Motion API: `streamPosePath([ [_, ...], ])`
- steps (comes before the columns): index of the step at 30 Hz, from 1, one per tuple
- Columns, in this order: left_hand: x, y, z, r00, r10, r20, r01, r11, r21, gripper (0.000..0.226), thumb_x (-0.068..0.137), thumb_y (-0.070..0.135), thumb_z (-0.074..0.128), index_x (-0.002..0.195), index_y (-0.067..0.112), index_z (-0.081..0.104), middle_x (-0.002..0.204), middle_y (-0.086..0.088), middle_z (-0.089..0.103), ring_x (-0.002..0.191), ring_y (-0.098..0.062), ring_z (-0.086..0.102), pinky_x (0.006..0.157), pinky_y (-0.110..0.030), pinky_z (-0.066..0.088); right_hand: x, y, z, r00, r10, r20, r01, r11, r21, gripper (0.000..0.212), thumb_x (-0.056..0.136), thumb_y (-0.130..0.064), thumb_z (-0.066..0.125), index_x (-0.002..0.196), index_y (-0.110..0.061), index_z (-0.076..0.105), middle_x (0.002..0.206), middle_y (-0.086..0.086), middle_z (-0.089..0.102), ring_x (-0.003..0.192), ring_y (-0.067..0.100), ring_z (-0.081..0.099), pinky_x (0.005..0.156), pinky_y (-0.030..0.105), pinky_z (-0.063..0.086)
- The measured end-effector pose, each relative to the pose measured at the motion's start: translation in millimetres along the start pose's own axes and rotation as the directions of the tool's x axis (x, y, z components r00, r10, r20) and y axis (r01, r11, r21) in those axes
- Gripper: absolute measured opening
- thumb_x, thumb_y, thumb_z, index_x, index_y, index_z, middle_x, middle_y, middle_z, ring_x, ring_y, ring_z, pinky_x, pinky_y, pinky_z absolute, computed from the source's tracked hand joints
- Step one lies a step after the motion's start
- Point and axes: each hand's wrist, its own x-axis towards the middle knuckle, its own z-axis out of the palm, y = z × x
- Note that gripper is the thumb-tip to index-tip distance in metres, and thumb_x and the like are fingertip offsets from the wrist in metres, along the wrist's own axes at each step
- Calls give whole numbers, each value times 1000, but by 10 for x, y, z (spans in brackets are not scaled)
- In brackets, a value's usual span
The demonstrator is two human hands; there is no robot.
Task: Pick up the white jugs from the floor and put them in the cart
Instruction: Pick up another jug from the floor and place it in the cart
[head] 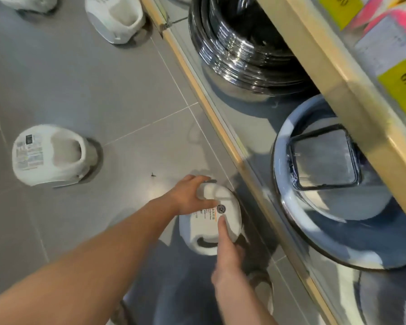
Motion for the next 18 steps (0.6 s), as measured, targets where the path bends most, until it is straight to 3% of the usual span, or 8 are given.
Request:
streamPosePath([
  [2, 220, -100, 112, 999, 11, 38, -12, 1000, 25, 83, 85, 63, 75, 155, 38, 39, 157, -2, 40, 149, -25, 35, 120, -37, 31, 157, 61, 73, 999, 51, 6, -52, 997, 63, 68, 68, -65, 90, 102, -17, 57, 102, 4, 63, 107, 32, 61, 99, 47, 52],
  [5, 343, -171, 184, 998, 14, 65, -16, 1000, 22, 83, 86, 60, 76, 155, 40, 35, 156, -2, 35, 147, -26, 35, 120, -38, 31, 280, 103, 149, 996, 83, 34, -88, 982, 169, 104, 61, -59, 97, 141, -17, 45, 126, 10, 64, 116, 34, 64, 105, 52, 54],
  [8, 322, -220, 142, 994, -36, 102, 28, 996, 81, 90, 88, 59, 74, 159, 31, 25, 151, -7, 33, 140, -30, 44, 115, -39, 40, 317, 41, 158, 999, 12, 53, -18, 993, 120, 122, 49, -64, 99, 149, -24, 41, 134, 10, 63, 120, 34, 64, 103, 51, 55],
  [10, 257, -258, 86, 983, -136, 119, 123, 986, 111, 94, 90, 60, 71, 159, 21, 20, 149, -10, 34, 134, -29, 49, 109, -38, 44, 265, -86, 112, 995, -70, 65, 70, 998, 6, 116, 52, -61, 98, 150, -25, 46, 139, 10, 62, 122, 34, 64, 100, 50, 58],
  [13, 154, -371, 7, 955, -280, 94, 275, 960, 60, 96, 88, 62, 72, 153, 11, 25, 143, -11, 44, 130, -29, 54, 104, -38, 49, 205, -284, 92, 983, -132, 127, 148, 980, -129, 91, 75, -38, 95, 151, -21, 48, 141, 10, 61, 125, 34, 62, 92, 40, 55],
  [15, 111, -483, -12, 942, -314, 117, 314, 949, 20, 97, 88, 61, 72, 153, 6, 25, 145, -10, 49, 130, -28, 54, 98, -38, 53, 210, -397, 135, 972, -169, 165, 203, 955, -218, 90, 77, -36, 93, 152, -18, 47, 143, 9, 62, 125, 32, 62, 89, 35, 50],
  [18, 91, -619, 8, 946, -302, 120, 322, 923, -212, 90, 85, 54, 80, 151, 16, 32, 129, 3, 60, 108, -17, 62, 64, -25, 52, 216, -539, 198, 960, -168, 224, 232, 925, -301, 98, 78, -42, 92, 156, -14, 40, 146, 11, 57, 125, 31, 59, 89, 34, 45],
])
